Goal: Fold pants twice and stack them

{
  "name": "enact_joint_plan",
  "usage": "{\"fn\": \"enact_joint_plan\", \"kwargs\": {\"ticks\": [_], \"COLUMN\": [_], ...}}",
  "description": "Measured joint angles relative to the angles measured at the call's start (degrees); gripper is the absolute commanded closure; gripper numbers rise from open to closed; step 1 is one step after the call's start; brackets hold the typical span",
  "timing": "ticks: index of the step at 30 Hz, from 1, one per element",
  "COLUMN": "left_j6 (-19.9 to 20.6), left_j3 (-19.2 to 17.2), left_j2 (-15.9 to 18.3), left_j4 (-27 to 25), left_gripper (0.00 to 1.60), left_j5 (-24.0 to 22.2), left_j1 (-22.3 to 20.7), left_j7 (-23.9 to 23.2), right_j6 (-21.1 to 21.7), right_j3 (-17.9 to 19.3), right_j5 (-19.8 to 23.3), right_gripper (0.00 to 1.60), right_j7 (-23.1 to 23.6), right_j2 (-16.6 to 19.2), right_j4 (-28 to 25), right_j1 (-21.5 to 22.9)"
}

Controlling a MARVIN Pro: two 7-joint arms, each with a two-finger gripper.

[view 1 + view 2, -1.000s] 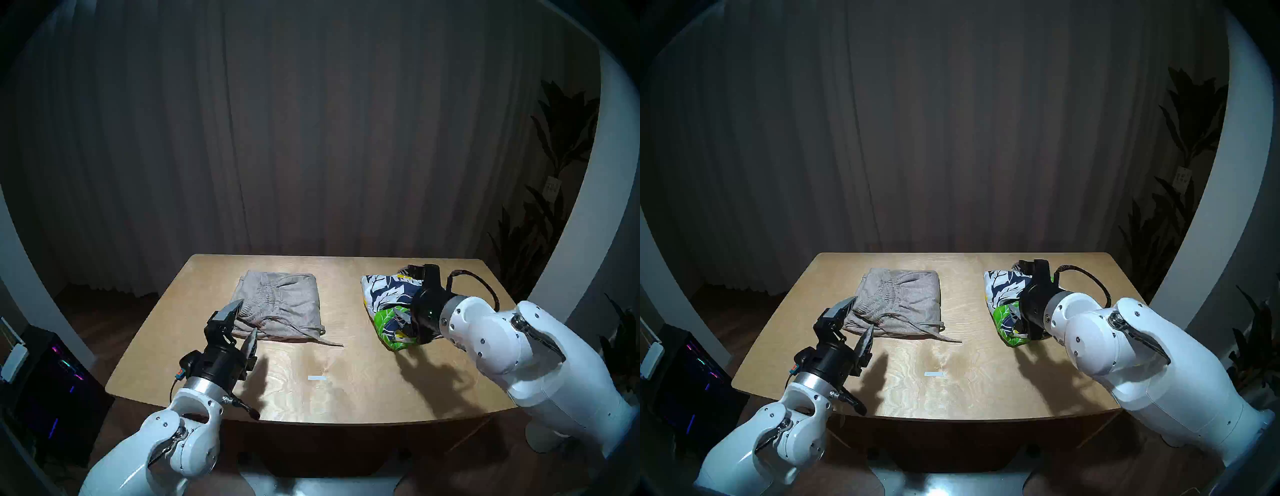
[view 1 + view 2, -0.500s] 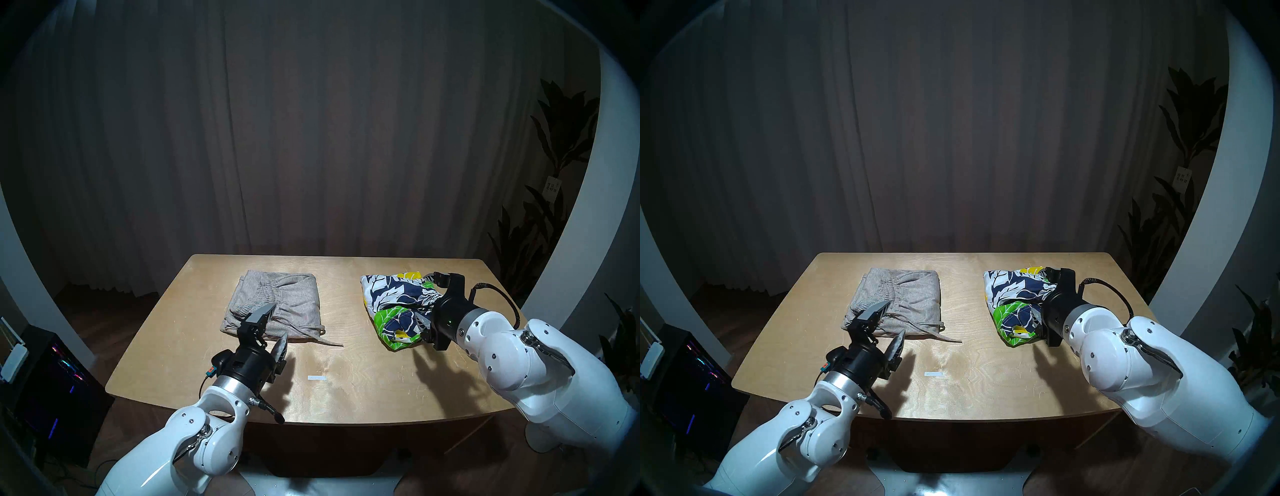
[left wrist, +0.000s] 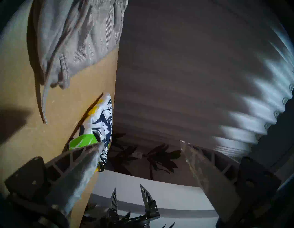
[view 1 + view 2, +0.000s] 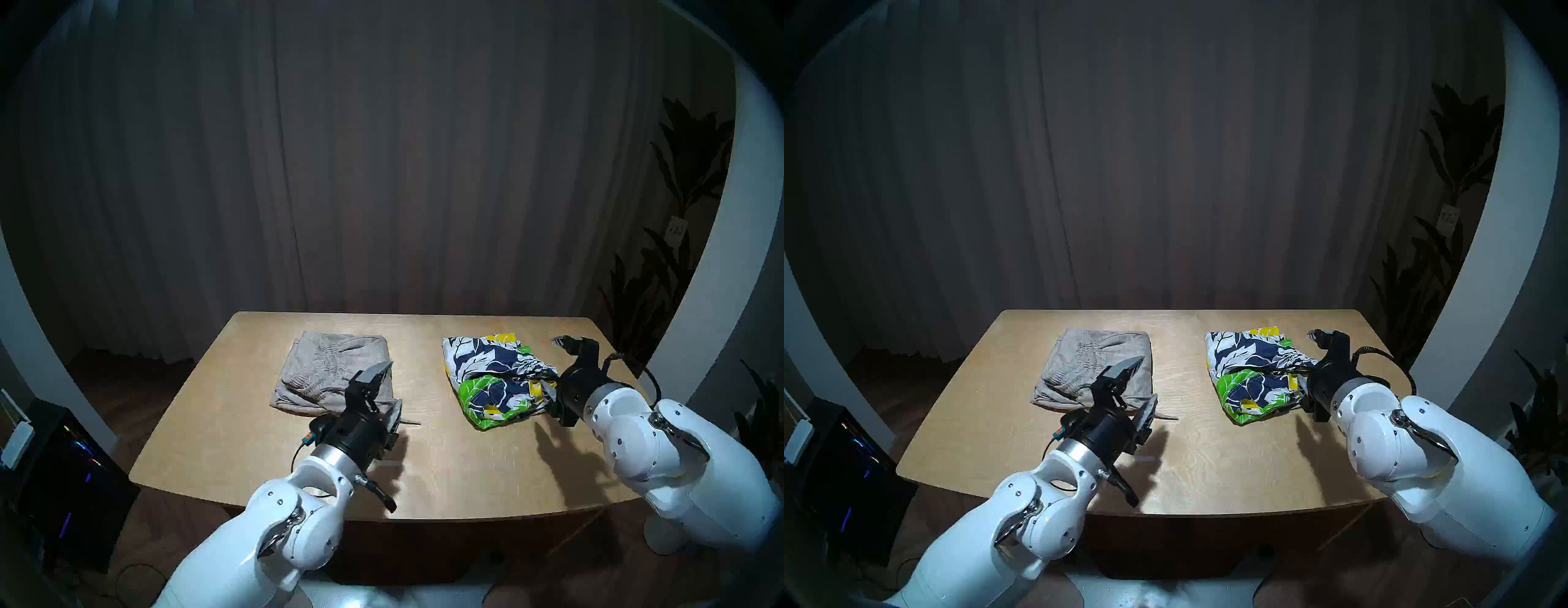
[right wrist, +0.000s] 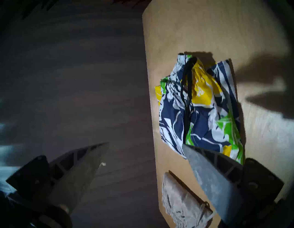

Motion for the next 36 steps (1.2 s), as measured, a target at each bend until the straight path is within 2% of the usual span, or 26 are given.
{"fn": "enact_joint_plan", "kwargs": {"ticks": [5, 16, 24, 30, 36], "left_j6": [-0.21, -3.82, -6.73, -10.21, -15.31], "left_j3": [3.09, 9.47, 13.09, 16.62, 20.46], "left_j2": [-2.93, -9.62, -12.59, -14.14, -15.72], "left_j4": [2.89, 11.68, 16.92, 20.37, 23.26], "left_gripper": [0.0, 0.0, 0.0, 0.0, 0.0], "left_j5": [2.34, 8.36, 11.69, 13.53, 15.24], "left_j1": [-2.94, -9.33, -13.64, -16.9, -20.37], "left_j7": [2.37, 5.86, 8.25, 11.34, 16.42], "right_j6": [1.55, 6.06, 10.0, 13.43, 17.19], "right_j3": [1.74, 5.7, 8.29, 9.98, 11.71], "right_j5": [0.04, 0.25, 1.41, 3.14, 4.97], "right_gripper": [0.0, 0.0, 0.0, 0.0, 0.0], "right_j7": [1.94, 6.89, 10.11, 12.06, 13.62], "right_j2": [0.11, -0.17, -1.23, -2.45, -3.55], "right_j4": [1.48, 4.26, 6.58, 8.92, 10.85], "right_j1": [-3.1, -9.53, -13.22, -15.67, -17.7]}}
